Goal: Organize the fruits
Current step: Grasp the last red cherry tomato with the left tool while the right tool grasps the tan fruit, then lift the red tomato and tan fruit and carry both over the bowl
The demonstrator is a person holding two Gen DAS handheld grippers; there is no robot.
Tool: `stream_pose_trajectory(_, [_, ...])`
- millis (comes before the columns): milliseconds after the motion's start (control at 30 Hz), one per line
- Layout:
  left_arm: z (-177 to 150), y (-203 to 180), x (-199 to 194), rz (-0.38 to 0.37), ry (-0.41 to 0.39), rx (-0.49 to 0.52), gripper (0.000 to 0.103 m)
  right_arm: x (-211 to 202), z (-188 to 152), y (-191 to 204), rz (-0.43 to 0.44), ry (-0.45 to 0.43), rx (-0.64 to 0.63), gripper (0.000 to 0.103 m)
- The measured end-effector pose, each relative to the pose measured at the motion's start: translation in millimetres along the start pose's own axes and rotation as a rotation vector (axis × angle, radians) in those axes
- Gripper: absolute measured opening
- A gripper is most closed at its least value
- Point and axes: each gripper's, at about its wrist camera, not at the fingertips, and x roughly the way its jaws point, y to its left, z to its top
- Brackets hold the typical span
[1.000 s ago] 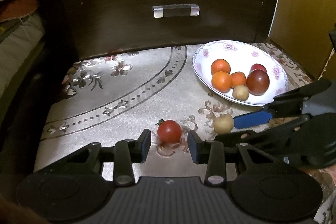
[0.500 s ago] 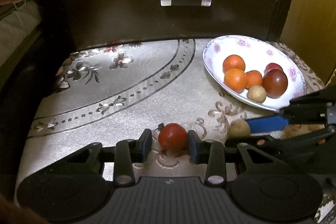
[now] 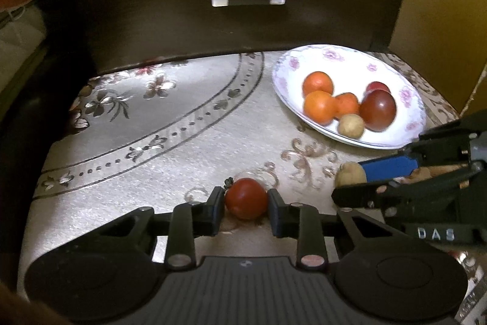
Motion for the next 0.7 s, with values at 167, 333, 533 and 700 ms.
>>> stream_pose_trajectory(167, [-7, -11, -14, -0.035, 0.020, 0.035, 0.036, -11, -8, -6, -0.020, 0.017, 0.018, 0.026])
stream_pose_trajectory(333, [-22, -28, -33, -0.069, 0.045, 0.068, 0.036, -25, -21, -7, -0.042, 0.042, 0.011, 0.026])
stream_pose_trajectory(533, [-39, -53, -51, -0.081, 0.078, 0.107, 0.036, -50, -43, -9, -0.069, 0.062, 0.020, 0.026])
stream_pose_trajectory(700, [-51, -64, -58, -0.062, 0.103, 0.112, 0.036, -63, -60, -6, -0.087, 0.086, 0.032, 0.026])
